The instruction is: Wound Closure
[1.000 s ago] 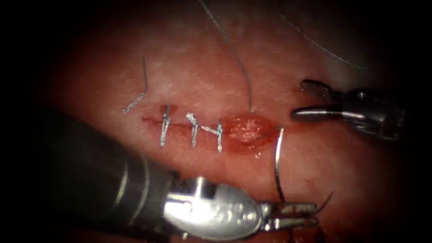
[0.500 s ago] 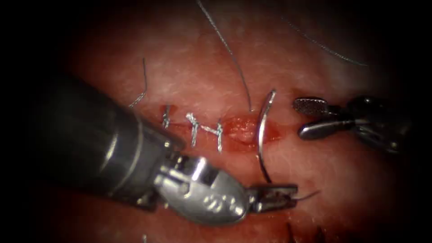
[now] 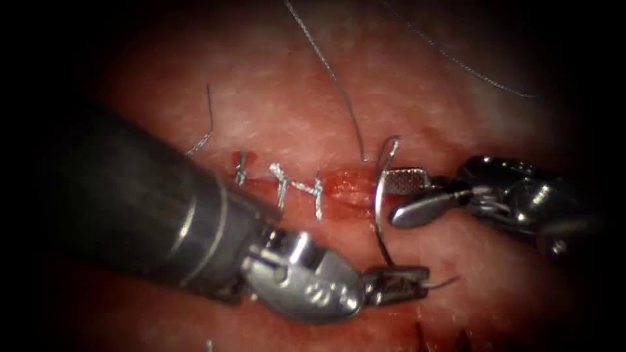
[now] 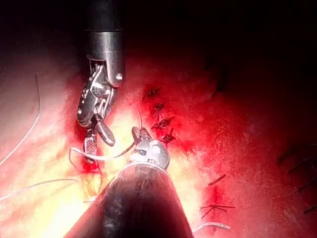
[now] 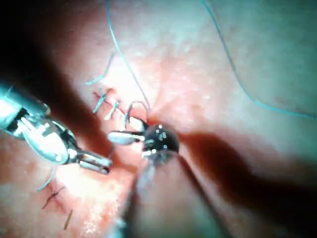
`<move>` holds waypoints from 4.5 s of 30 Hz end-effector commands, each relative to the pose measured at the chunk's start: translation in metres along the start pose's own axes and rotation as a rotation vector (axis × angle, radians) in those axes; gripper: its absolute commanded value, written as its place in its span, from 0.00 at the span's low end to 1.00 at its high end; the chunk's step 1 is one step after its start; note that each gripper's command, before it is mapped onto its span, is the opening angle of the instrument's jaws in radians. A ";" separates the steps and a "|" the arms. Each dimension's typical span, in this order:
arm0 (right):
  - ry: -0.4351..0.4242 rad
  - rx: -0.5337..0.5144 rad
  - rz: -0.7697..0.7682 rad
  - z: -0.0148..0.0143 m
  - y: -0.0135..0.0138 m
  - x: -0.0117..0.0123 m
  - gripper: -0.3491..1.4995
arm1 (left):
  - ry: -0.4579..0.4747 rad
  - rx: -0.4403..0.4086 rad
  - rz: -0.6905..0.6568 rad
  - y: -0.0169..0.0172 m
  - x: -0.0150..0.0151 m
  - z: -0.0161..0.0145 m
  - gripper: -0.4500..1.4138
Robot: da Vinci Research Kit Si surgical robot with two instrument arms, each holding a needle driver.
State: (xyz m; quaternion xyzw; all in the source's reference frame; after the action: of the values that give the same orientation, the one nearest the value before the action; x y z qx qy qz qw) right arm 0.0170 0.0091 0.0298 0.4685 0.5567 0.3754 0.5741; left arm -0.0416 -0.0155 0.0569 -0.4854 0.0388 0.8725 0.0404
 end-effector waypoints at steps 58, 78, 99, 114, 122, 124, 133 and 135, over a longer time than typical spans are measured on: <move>0.048 -0.326 -0.361 0.0006 0.0004 0.0018 0.00 | 0.129 -0.107 -0.412 -0.0011 0.0002 -0.0017 0.61; 0.035 -0.422 -0.673 0.0000 -0.0019 0.0037 0.00 | -0.259 -0.116 -0.465 -0.0054 -0.0079 0.0002 0.00; 0.041 -0.419 -0.733 0.0004 -0.0021 0.0035 0.00 | -0.486 -0.145 -0.375 -0.0057 -0.0123 0.0053 0.00; 0.005 -0.450 -1.143 0.0032 -0.0007 0.0033 0.00 | -0.727 -0.408 -0.367 -0.0011 -0.0177 0.0080 0.00; -0.002 -0.455 -1.328 0.0038 0.0006 0.0029 0.00 | -0.716 -0.435 -0.375 -0.0017 -0.0152 0.0065 0.00; -0.012 -0.454 -1.370 0.0036 0.0006 0.0029 0.00 | -0.705 -0.438 -0.377 -0.0018 -0.0145 0.0061 0.00; -0.017 -0.474 -1.489 0.0037 0.0008 0.0027 0.00 | -0.645 -0.431 -0.381 -0.0018 -0.0122 0.0042 0.00; -0.013 -0.479 -1.526 0.0037 0.0008 0.0027 0.00 | -0.643 -0.427 -0.380 -0.0017 -0.0123 0.0045 0.00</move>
State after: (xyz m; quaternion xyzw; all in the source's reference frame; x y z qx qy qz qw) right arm 0.0202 0.0122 0.0292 -0.1789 0.6230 -0.0160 0.7613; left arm -0.0383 -0.0127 0.0691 -0.1850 -0.2459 0.9451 0.1098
